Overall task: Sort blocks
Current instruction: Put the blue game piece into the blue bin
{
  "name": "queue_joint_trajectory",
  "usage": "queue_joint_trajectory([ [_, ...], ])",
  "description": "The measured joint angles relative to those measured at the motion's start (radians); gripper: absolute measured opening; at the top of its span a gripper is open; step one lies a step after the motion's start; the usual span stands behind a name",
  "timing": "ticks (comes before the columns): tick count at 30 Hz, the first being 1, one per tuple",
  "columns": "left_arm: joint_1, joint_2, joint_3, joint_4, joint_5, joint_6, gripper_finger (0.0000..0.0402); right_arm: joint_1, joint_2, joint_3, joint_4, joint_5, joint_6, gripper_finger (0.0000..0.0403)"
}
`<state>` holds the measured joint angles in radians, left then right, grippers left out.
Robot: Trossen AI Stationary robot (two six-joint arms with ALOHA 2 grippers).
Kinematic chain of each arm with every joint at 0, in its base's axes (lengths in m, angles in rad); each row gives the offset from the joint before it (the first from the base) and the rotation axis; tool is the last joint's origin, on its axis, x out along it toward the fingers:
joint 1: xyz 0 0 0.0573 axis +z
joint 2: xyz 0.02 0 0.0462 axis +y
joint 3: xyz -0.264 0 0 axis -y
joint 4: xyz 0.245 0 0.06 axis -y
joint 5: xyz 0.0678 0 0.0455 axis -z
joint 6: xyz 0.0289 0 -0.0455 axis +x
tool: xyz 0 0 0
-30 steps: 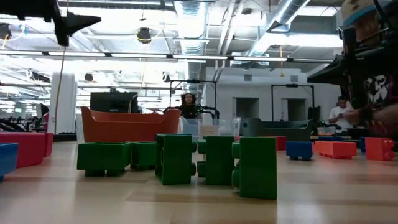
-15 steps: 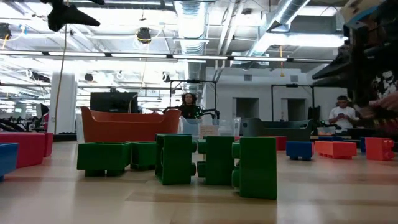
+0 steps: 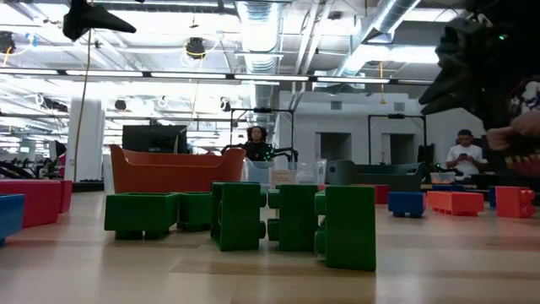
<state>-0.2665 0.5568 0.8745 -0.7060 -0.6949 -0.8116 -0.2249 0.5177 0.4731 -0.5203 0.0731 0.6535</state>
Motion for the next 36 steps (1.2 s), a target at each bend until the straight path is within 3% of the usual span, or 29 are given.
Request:
queue_joint_trajectory([
  [10, 0.0, 0.011, 0.0, 0.013, 0.001, 0.088, 0.0261, 0.048, 0.212, 0.194, -0.066, 0.001, 0.027, 0.0114],
  [18, 0.0, 0.041, 0.0, -0.028, 0.036, 0.104, 0.0261, 0.066, 0.416, 0.404, -0.434, 0.005, 0.117, 0.0114],
  [22, 0.0, 0.069, 0.0, -0.046, 0.036, 0.114, 0.0261, 0.116, 0.527, 0.43, -0.479, 0.004, 0.163, 0.012],
  [28, 0.001, 0.095, 0.0, -0.044, 0.117, 0.09, 0.0261, 0.14, 0.67, 0.429, -0.536, 0.004, 0.198, 0.0189],
  [36, 0.001, 0.095, 0.0, -0.044, 0.14, 0.066, 0.0261, -0.004, 0.733, 0.429, -0.622, 0.004, 0.264, 0.0311],
])
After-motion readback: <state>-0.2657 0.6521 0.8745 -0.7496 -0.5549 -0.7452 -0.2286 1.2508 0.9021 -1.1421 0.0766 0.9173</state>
